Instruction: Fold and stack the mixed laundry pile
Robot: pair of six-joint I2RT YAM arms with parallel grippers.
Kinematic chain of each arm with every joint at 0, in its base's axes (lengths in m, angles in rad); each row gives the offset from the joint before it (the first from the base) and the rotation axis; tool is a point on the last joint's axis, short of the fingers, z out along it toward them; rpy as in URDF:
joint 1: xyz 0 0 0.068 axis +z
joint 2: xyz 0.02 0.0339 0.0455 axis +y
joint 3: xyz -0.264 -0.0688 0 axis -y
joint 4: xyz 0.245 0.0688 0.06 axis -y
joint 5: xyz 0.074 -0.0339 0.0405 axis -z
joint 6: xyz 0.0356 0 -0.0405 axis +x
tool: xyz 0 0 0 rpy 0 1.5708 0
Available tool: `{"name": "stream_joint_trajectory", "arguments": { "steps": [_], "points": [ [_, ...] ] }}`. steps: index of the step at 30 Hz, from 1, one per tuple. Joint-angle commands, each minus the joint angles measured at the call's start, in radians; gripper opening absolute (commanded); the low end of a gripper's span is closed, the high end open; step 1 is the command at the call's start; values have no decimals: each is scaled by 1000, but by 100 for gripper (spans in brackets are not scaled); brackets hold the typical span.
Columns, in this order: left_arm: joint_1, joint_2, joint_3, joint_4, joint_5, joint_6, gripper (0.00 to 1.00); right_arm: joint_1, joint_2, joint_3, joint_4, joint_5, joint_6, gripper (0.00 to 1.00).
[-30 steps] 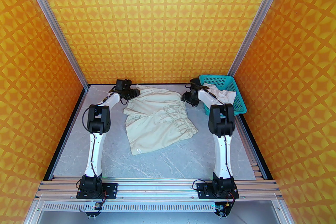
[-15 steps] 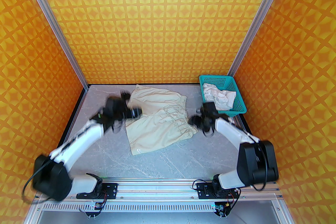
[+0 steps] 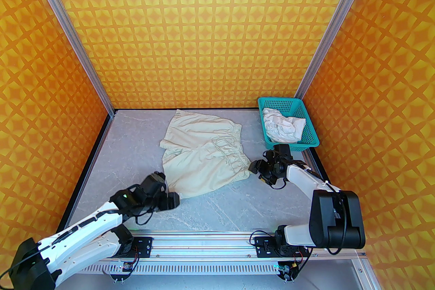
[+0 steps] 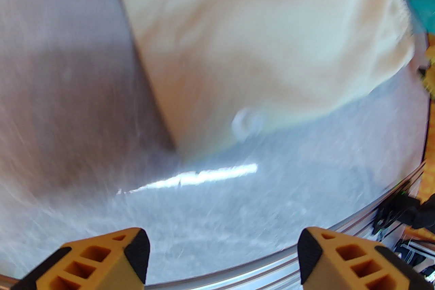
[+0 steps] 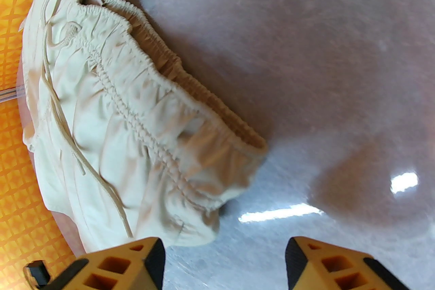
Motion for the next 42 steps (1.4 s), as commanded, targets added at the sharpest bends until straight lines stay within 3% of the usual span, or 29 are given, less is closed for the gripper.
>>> {"name": "stream_joint_trajectory", "arguments": {
  "steps": [1,9,17,20,23,28,38,42],
  "points": [
    [-10,63,-18,184,10,-81,77,1,38,-29,76,-51,32,58],
    [-9,176,-19,338,-18,-114,72,2,88,-10,140,-70,67,52],
    [-9,253,8,314,-38,-119,62,3,132,1,185,-78,97,44],
    [-10,227,20,228,-59,-113,64,3,130,-2,190,-74,101,42],
    [-9,152,19,142,-89,-105,71,3,120,-3,182,-61,96,40],
    [-9,149,17,106,-94,-101,74,5,117,-7,199,-61,112,34],
    [-16,279,58,205,-90,-76,71,12,87,-8,209,-55,127,22],
    [-17,340,62,285,-76,-83,66,12,86,-12,215,-54,135,25]
  ]
}}
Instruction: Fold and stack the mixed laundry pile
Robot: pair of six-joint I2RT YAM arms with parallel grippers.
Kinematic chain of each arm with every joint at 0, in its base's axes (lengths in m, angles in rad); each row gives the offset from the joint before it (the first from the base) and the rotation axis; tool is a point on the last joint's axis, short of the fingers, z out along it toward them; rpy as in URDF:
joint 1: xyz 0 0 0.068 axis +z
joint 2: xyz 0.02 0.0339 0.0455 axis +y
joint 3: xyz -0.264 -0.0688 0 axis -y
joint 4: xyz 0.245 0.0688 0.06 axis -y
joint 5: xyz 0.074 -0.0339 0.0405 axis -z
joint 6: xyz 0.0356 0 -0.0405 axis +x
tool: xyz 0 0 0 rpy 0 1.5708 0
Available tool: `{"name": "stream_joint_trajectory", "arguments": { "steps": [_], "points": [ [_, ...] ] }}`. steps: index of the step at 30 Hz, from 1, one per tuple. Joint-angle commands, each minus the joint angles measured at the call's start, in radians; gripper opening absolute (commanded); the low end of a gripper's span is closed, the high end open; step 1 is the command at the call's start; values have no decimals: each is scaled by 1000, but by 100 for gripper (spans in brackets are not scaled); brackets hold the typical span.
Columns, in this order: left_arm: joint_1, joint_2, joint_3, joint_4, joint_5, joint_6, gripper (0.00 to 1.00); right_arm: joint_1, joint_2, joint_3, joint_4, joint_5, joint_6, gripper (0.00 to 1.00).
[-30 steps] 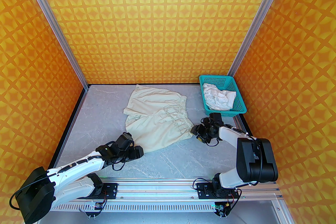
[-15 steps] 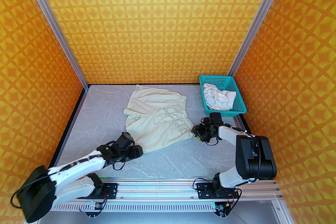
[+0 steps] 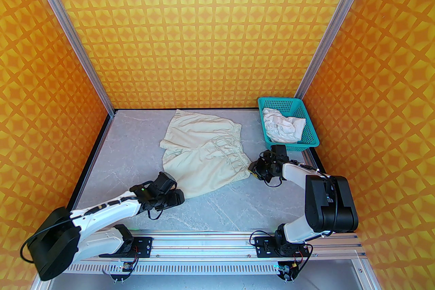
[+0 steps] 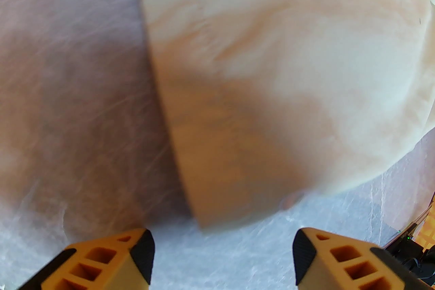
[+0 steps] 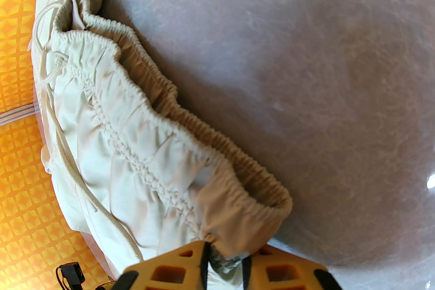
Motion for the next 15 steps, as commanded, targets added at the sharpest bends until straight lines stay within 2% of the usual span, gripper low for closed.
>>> {"name": "stream_joint_trajectory", "arguments": {
  "steps": [1,10,15],
  "points": [
    [-9,44,32,84,-6,7,63,8,-20,5,28,5,18,28],
    [-14,15,27,50,-12,6,21,8,-18,8,34,35,35,37],
    [-13,-22,36,4,-22,38,4,9,-9,1,54,69,69,39]
  ]
}}
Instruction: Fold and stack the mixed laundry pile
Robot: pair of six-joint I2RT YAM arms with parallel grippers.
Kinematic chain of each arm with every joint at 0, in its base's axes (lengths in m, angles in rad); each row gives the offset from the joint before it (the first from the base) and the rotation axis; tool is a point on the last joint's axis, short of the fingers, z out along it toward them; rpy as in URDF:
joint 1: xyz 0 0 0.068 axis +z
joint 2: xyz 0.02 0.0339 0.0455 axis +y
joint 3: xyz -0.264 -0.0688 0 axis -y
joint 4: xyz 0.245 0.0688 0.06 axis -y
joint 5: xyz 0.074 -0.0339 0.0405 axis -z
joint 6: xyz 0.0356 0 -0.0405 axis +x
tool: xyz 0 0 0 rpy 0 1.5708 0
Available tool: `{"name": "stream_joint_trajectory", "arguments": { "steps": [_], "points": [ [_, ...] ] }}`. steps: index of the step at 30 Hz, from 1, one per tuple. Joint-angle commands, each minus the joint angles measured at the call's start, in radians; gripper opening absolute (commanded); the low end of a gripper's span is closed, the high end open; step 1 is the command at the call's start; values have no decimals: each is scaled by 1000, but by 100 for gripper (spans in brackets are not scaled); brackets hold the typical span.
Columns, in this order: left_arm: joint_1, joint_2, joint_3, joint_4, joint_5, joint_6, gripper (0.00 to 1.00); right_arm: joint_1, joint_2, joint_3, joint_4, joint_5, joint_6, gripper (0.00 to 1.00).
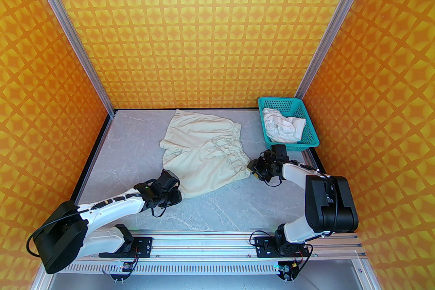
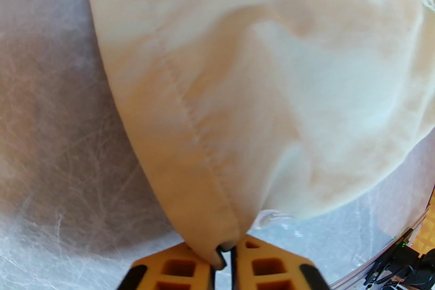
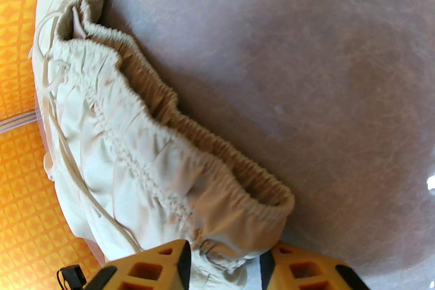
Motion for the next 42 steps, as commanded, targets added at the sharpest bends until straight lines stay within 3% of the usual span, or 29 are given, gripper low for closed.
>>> {"name": "stream_joint_trajectory", "arguments": {
  "steps": [1,9,15,23,27,31,36,42],
  "points": [
    [-3,-33,19,-40,-10,34,1,5,-2,4,37,44,37,37],
    [16,-92,30,-98,-14,94,0,5,13,-20,42,70,19,16],
    [39,-247,28,-214,-13,130,0,5,-115,-73,-51,95,-56,1],
    [41,-353,119,-349,1,212,0,7,-332,-117,-228,95,-122,0],
    [89,-281,229,-355,1,296,0,22,-382,-58,-285,102,-128,0],
    [215,-183,369,-339,32,408,0,53,-355,57,-293,115,-119,0],
    [361,-29,550,-275,88,524,0,69,-247,217,-259,123,-101,0],
    [470,184,790,-202,159,596,0,69,-77,417,-238,130,-96,0]
  ]
}}
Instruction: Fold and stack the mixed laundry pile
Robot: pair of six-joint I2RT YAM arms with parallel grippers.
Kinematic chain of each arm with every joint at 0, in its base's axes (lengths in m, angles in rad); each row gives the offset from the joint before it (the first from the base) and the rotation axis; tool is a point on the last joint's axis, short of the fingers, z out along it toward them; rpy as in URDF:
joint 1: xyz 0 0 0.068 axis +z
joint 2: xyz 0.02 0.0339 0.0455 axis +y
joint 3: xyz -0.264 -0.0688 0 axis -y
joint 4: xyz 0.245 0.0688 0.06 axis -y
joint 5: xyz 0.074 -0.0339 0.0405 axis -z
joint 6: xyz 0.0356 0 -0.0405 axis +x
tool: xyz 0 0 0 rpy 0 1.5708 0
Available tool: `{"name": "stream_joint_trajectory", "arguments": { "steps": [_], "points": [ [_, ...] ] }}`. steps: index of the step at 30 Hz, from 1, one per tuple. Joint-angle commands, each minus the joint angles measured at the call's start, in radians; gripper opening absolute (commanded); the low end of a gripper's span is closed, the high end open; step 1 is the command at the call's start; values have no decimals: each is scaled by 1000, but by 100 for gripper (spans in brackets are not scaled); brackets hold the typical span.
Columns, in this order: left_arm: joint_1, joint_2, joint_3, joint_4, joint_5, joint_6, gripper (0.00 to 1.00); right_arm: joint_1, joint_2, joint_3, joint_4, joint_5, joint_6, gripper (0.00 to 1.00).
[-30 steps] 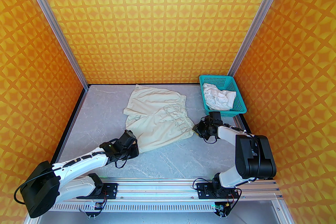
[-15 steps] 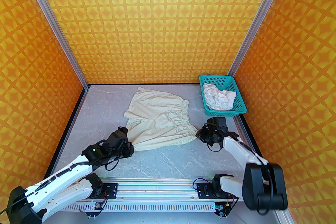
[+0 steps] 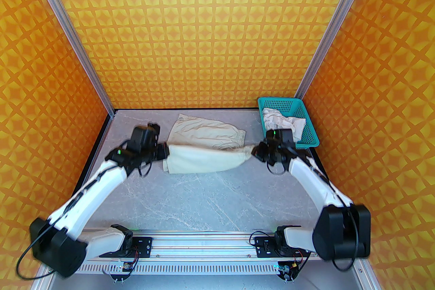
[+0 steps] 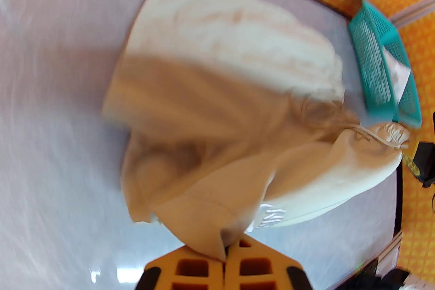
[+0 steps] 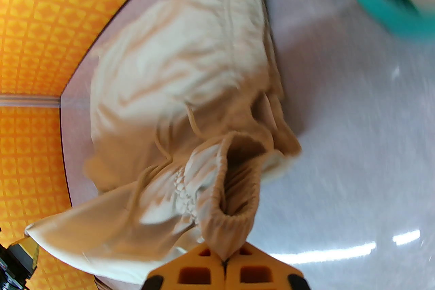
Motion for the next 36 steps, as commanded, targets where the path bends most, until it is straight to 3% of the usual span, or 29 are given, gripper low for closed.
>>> {"name": "stream_joint_trajectory", "arguments": {
  "steps": [1,17,22,23,24,28,30,33,36],
  "points": [
    [54,118,144,60,65,93,0,1,92,111,20,34,10,0],
    [202,872,871,42,203,125,0,3,552,486,69,23,37,1],
    [225,1090,1090,44,210,88,9,3,710,611,77,18,24,24],
    [232,1119,1115,59,210,75,14,3,729,630,81,15,23,28],
    [239,1146,1138,83,212,59,27,3,747,655,78,10,19,35],
    [253,1171,1169,122,223,42,58,8,732,695,51,6,-13,51],
    [253,1128,1144,111,218,64,64,20,692,692,14,24,-49,52],
    [236,991,1010,111,215,99,57,63,615,638,-17,49,-97,51],
    [169,805,742,151,215,137,46,116,559,564,-19,70,-113,49]
  ]
}}
